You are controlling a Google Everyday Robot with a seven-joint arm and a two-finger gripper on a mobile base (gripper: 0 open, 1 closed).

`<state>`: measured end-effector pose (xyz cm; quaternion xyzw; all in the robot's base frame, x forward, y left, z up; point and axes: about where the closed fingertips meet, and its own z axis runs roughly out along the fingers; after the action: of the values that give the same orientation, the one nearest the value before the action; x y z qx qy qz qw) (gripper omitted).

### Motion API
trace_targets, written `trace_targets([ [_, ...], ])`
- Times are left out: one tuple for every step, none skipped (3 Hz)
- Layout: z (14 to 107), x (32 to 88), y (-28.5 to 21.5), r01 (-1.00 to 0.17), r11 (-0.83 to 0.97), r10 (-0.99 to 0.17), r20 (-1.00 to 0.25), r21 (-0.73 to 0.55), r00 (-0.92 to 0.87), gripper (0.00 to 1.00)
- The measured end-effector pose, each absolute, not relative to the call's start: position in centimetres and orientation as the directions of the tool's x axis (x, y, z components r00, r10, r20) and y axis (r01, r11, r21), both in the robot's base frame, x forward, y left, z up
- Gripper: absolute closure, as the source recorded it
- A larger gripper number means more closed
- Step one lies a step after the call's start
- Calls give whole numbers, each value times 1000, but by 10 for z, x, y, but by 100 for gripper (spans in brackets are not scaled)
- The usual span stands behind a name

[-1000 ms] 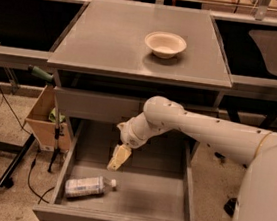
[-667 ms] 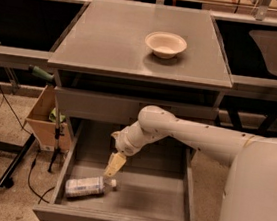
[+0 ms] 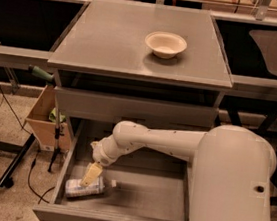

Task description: Pick blue plastic bottle from middle drawer and place on counter

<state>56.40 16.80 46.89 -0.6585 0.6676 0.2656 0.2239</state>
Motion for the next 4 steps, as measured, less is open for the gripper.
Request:
trace_targets([
  [442,564,196,-999,-9,-743,-669,43,-22,0],
  [421,566,201,-1000,1,-729,-685,19,-14,0],
  [400,558,178,-999,33,-723,-691,7,-29,0],
  [389,559,164,-998,69,-725,-687,9,-56,0],
])
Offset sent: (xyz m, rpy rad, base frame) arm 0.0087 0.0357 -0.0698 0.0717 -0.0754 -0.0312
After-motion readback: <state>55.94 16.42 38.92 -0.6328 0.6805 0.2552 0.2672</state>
